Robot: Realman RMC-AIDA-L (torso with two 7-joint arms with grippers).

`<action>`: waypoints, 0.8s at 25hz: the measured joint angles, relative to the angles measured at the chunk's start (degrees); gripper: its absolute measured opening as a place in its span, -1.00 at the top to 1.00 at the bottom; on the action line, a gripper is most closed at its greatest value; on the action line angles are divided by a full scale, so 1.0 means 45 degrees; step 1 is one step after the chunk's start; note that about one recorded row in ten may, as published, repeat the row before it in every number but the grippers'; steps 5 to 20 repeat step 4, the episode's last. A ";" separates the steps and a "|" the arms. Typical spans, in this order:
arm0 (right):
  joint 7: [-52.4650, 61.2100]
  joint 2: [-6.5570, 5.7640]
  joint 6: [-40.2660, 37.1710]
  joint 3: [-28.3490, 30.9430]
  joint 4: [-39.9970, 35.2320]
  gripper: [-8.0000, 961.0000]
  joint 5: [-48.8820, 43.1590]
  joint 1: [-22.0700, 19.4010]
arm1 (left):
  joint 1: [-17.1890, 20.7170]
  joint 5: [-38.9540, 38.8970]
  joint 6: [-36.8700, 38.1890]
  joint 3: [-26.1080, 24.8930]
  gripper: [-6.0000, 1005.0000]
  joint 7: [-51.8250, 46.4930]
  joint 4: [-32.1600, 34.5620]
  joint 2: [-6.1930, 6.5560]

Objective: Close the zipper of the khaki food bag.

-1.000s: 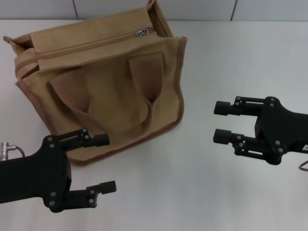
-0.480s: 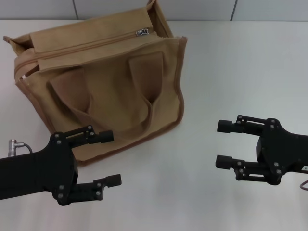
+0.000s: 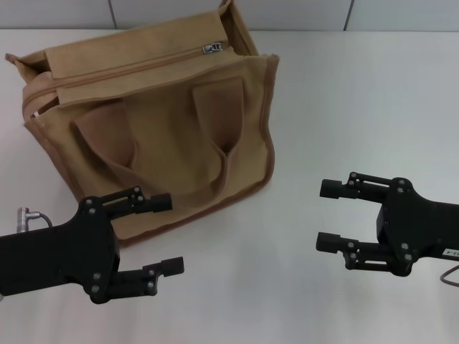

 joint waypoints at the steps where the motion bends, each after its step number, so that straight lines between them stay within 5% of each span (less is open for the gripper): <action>1: -0.0002 0.0001 0.0022 0.0006 0.0063 -0.55 0.0012 0.0002 | -0.0001 -0.0001 -0.0022 -0.0021 -0.56 0.0012 -0.0008 0.0000; 20: -0.0003 0.0000 0.0088 0.0014 0.0105 -0.55 0.0009 0.0005 | -0.0035 0.0000 -0.0049 -0.0027 -0.56 0.0033 -0.0080 0.0000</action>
